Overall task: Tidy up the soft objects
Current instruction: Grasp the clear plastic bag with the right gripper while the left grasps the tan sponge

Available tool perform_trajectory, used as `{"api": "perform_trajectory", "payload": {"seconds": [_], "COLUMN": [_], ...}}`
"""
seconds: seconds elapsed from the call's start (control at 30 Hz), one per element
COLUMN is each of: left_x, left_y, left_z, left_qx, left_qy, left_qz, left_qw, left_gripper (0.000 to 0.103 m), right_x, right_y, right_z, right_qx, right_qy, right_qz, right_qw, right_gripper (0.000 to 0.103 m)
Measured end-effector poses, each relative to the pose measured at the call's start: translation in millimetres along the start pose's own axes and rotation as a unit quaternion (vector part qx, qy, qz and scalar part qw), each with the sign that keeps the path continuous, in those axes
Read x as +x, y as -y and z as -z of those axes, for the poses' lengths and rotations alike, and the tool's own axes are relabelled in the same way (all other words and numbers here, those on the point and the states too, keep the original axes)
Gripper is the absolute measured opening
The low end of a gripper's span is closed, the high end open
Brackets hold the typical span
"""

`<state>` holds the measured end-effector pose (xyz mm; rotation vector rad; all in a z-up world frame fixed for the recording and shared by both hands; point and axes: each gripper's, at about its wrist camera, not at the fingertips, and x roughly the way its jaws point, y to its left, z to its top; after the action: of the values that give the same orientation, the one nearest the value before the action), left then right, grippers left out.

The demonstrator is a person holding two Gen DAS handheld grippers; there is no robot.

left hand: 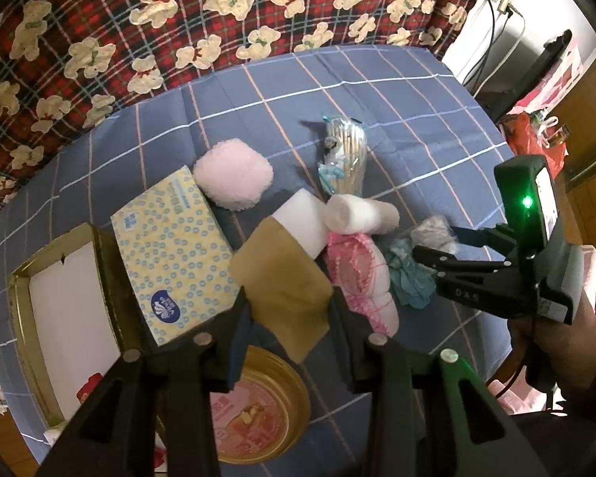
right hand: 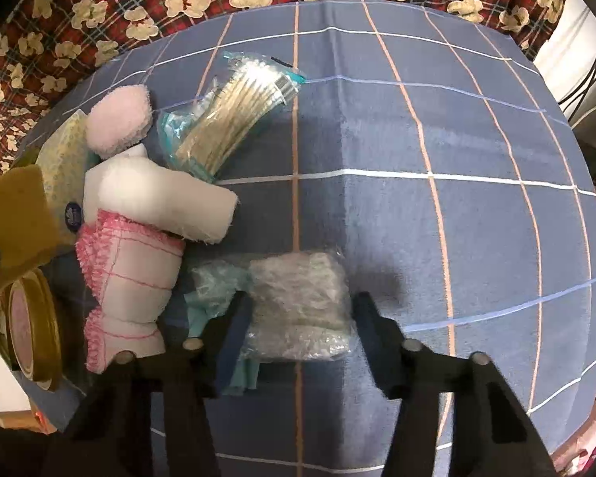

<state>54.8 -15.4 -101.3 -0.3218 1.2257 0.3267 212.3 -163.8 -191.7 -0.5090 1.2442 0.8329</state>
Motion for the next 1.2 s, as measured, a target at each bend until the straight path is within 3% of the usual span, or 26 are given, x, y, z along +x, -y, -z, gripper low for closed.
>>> {"api": "perform_trajectory", "payload": {"seconds": [0.07, 0.33, 1.2], "left_x": [-1.7, -5.6, -32.1], "left_y": [0.5, 5.6, 2.1], "left_z": [0.3, -1.3, 1.7], "left_qx": [0.0, 0.016, 0.028], "left_qy": [0.003, 0.013, 0.049], "left_qz": [0.001, 0.007, 0.007], "left_qw": [1.0, 0.9998, 0.9984], "left_gripper": [0.035, 0.035, 0.035], "right_x": [-3.8, -17.4, -83.9], "right_y": [-0.1, 3.5, -34.6], "right_z": [-0.5, 5.6, 5.3], "right_qx": [0.0, 0.011, -0.004], "right_qy": [0.004, 0.022, 0.114], "right_qz": [-0.001, -0.009, -0.013], "right_qw": [1.0, 1.0, 0.993], "right_gripper": [0.04, 0.032, 0.031]}}
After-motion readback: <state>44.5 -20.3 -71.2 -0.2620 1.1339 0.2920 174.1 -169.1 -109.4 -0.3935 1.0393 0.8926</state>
